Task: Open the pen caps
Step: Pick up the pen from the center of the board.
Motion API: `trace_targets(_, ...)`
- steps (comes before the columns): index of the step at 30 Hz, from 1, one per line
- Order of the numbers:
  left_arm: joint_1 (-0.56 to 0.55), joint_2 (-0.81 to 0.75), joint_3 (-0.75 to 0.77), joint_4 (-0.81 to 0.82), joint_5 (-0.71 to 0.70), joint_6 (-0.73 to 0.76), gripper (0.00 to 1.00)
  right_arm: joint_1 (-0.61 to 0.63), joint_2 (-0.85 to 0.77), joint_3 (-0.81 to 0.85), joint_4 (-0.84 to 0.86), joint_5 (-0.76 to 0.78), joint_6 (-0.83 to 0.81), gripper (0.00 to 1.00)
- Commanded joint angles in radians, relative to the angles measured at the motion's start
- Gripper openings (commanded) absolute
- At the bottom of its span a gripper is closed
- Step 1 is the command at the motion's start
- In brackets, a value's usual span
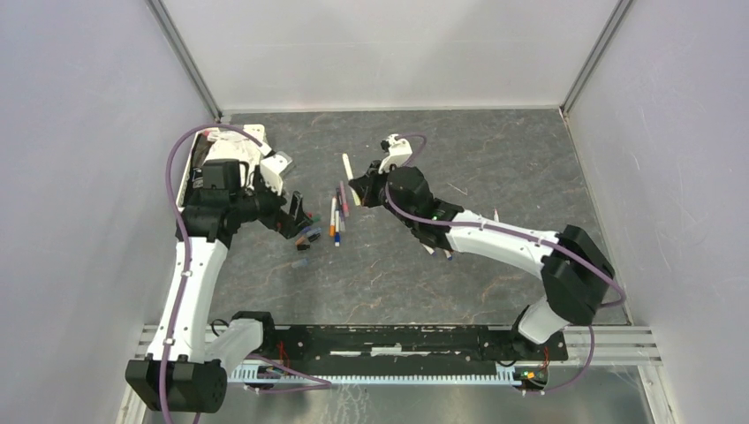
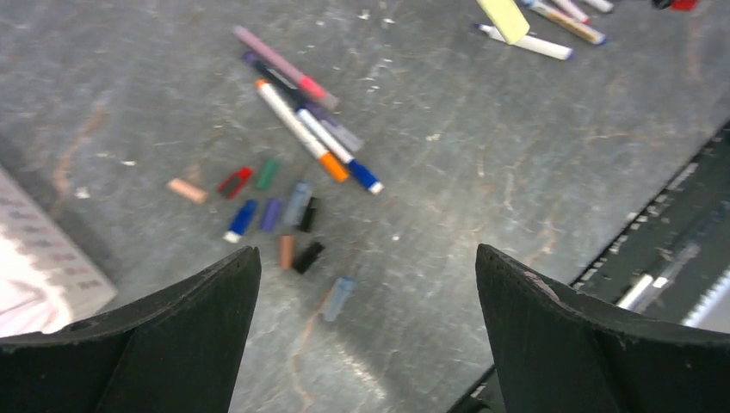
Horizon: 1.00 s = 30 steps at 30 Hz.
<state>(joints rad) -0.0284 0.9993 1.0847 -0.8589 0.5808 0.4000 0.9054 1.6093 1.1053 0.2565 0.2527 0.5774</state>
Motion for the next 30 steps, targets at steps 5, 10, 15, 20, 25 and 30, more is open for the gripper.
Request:
trace_targets(5, 0.0, -0.062, -0.123, 0.211, 0.312, -0.263, 0.97, 0.138, -0.058, -0.01, 0.236, 0.085, 0.17, 0.0)
trace_targets(10, -0.002, -0.083, -0.143, 0.339, 0.367, -0.374, 0.95, 0.194, -0.053, 0.011, 0.268, 0.119, 0.171, 0.0)
trace_targets(15, -0.011, -0.053, -0.145, 0.343, 0.403, -0.389, 0.9, 0.218, -0.039, 0.022, 0.285, 0.138, 0.166, 0.0)
trace_targets(20, -0.02, -0.046, -0.164, 0.346, 0.409, -0.37, 0.77, 0.234, -0.033, 0.015, 0.303, 0.162, 0.161, 0.0)
trace_targets(25, -0.02, -0.043, -0.187, 0.329, 0.368, -0.331, 0.58, 0.249, -0.056, -0.011, 0.325, 0.203, 0.137, 0.0)
trace_targets(30, -0.02, -0.032, -0.173, 0.28, 0.336, -0.27, 0.43, 0.254, -0.073, -0.041, 0.339, 0.225, 0.137, 0.0)
